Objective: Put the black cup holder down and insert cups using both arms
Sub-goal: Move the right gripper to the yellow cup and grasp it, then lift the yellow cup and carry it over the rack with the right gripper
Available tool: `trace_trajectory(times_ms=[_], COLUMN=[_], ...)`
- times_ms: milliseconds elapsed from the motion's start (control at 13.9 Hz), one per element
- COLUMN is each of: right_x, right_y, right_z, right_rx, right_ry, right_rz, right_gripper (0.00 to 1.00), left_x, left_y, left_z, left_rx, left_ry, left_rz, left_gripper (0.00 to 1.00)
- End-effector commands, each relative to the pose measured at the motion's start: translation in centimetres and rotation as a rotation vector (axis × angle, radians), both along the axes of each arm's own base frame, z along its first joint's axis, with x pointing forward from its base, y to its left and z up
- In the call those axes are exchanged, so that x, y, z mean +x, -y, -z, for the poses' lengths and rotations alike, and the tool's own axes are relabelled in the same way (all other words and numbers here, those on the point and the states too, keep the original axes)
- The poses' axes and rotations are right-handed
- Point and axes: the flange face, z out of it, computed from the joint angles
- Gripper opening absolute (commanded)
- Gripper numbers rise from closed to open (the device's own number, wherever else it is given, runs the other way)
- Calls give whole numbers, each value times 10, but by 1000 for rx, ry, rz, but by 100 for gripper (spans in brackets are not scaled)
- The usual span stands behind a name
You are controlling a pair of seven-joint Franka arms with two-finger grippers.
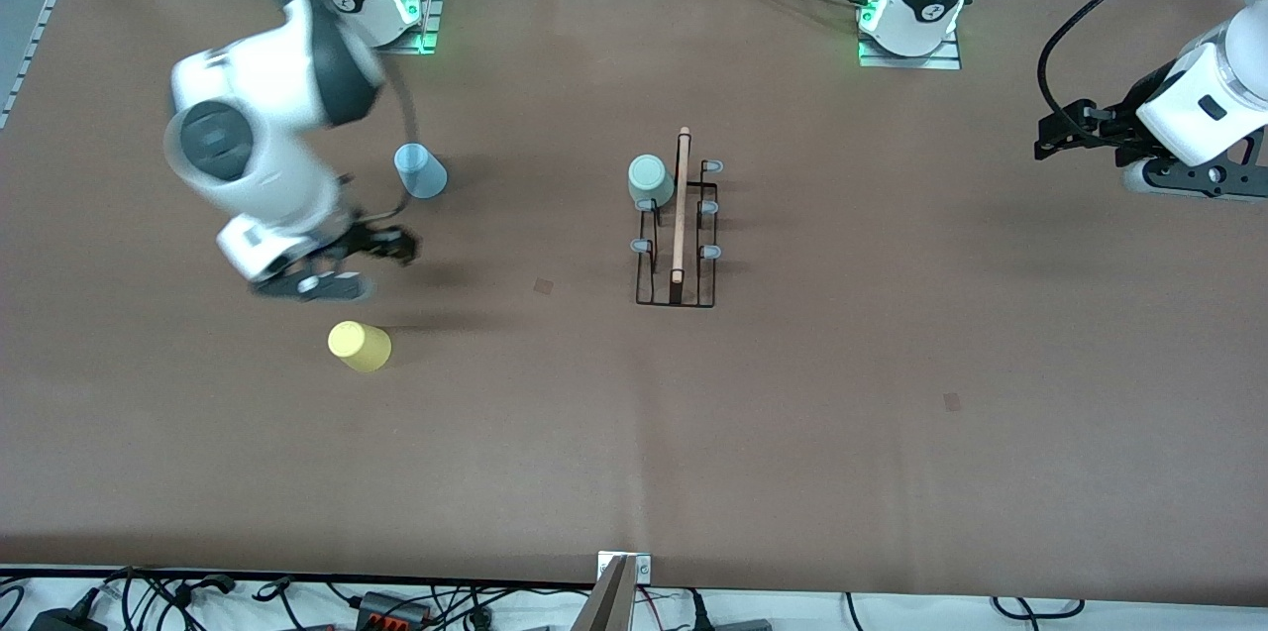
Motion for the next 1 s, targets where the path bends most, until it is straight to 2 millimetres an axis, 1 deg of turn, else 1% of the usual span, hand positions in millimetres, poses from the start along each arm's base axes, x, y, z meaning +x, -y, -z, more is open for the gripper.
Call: trace_trajectory(times_ms=[0, 72, 143, 287, 359, 861, 932], right_x=[22, 29, 33, 42, 44, 48, 48], right_y=[33, 42, 44, 61, 65, 61, 61], right_z=[45, 56, 63, 87, 100, 140, 144], right_rx=[38, 47, 58, 65, 69, 105, 106], right_ry=[40, 60, 83, 112, 121, 153, 152], right_rz=[-7, -25, -58, -51, -53, -51, -50], right_gripper=[100, 100, 100, 100, 100, 100, 100], left_x=[-3, -3, -2, -2, -2, -1, -1], left_y=[-1, -1, -1, -1, -1, -1, -1], left_z=[0, -1, -1, -2, -2, 0, -3], left_rx=[-22, -22, -21, -21, -21, -22, -21], left_ry=[-10, -7, -5, -2, -2, 1, 7], left_rz=[14, 14, 14, 14, 14, 14, 12], left_gripper=[100, 100, 100, 100, 100, 100, 100])
